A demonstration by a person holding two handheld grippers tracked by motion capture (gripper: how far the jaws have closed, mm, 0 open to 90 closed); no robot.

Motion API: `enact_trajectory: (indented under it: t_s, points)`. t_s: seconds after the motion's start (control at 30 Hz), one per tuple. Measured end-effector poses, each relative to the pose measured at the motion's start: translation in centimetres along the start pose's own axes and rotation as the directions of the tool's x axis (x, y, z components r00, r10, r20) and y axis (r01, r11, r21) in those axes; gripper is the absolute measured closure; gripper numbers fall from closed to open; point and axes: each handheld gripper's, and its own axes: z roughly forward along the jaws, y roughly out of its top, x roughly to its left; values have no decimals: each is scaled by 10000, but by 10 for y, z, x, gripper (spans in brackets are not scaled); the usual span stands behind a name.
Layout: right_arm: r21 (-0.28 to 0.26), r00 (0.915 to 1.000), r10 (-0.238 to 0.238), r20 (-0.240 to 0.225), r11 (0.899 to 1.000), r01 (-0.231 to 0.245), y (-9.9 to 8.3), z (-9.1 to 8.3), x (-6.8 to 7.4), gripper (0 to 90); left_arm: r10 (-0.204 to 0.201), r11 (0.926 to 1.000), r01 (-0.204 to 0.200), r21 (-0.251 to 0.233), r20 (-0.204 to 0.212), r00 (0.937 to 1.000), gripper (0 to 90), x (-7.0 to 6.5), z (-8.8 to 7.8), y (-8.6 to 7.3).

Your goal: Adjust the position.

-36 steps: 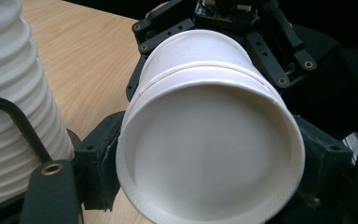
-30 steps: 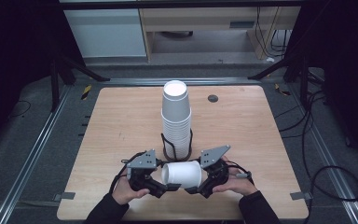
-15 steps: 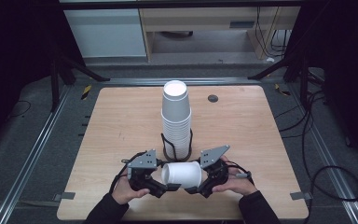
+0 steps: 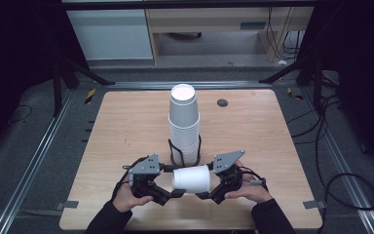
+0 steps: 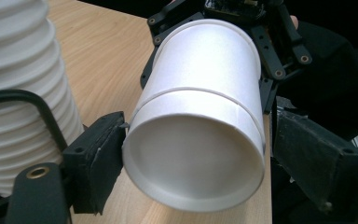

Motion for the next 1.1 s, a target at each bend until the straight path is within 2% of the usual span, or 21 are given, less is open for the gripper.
enact_trajectory:
  t_s: [0.17, 0.4, 0.53, 0.63, 0.83, 0.9, 1.07, 1.1]
  points:
    - [55, 9999, -64, 147, 10000, 63, 1, -4, -1, 107, 104, 9999, -104, 7, -131, 9999, 168, 0, -3, 1]
    - [139, 9999, -81, 100, 9999, 80, 2, 0, -1, 109, 48, 10000, -48, -11, -215, 9998, 250, 1, -3, 0]
    - [177, 9998, -90, 155, 9998, 87, 1, 0, -1, 110, 57, 10000, -58, -55, -169, 9998, 208, 1, -4, 0]
    - [193, 9996, -97, 249, 9998, 93, 1, -3, -2, 110, 148, 9999, -150, -47, -339, 9993, 174, 0, -6, 1]
    - [497, 9957, -379, 850, 9982, 338, 9, -19, -4, 110, 213, 9994, -194, 296, -646, 9977, 145, 3, -10, -1]
    - [943, 9920, -644, 1083, 9941, 542, 16, -22, -5, 109, 307, 9980, -256, 585, -882, 9956, 141, 5, -8, -2]
    - [1976, 9847, -1280, 1183, 9749, 1030, 35, -23, -5, 108, 457, 9901, -319, 1366, -991, 9940, 119, 7, 2, -8]
    - [1976, 9847, -1280, 1183, 9749, 1030, 35, -23, -5, 108, 457, 9901, -319, 1366, -991, 9940, 118, 7, 2, -8]
